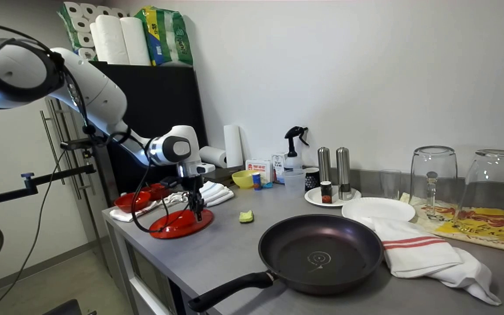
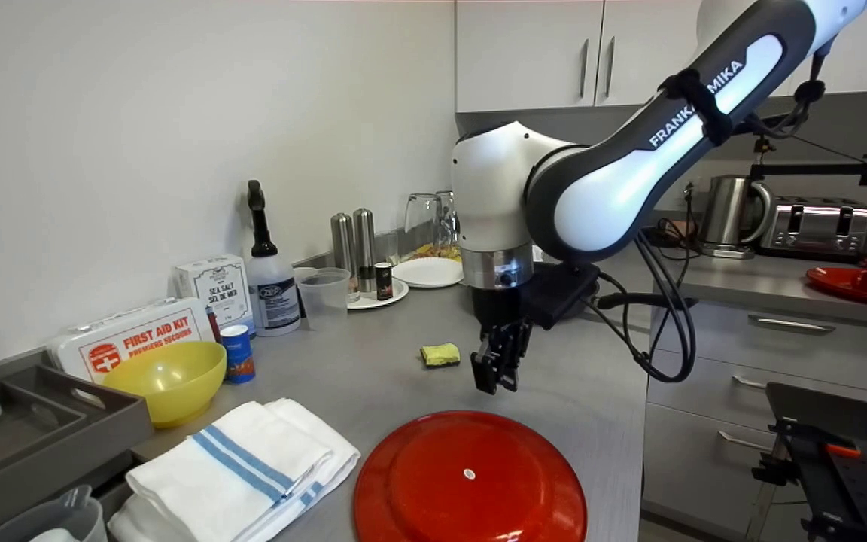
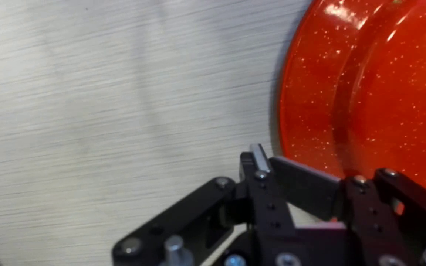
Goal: Turn the red plate upside down
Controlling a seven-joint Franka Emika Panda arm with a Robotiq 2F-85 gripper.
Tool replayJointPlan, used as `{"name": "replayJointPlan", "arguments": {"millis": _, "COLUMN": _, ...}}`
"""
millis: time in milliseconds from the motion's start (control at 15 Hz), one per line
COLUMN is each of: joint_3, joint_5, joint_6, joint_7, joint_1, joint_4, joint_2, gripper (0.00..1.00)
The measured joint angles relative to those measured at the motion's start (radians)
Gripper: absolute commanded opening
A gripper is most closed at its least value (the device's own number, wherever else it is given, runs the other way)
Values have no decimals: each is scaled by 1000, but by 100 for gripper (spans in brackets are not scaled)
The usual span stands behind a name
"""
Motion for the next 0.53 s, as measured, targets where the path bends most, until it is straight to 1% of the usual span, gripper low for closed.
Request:
{"name": "replayJointPlan", "arguments": {"millis": 267, "joint_3": -10, "joint_5": -19, "joint_6": 0, "joint_7": 51, "joint_1": 11, "joint_4": 1, "joint_2": 8, "gripper": 4}}
{"name": "replayJointPlan", "arguments": {"millis": 333, "joint_3": -7, "joint_5": -18, "joint_6": 0, "joint_7": 51, "joint_1": 13, "joint_4": 3, "joint_2": 2, "gripper": 3}}
{"name": "replayJointPlan", "arguments": {"millis": 533, "joint_3": 4, "joint_5": -18, "joint_6": -6, "joint_7": 53, "joint_1": 21, "joint_4": 11, "joint_2": -41, "gripper": 4}}
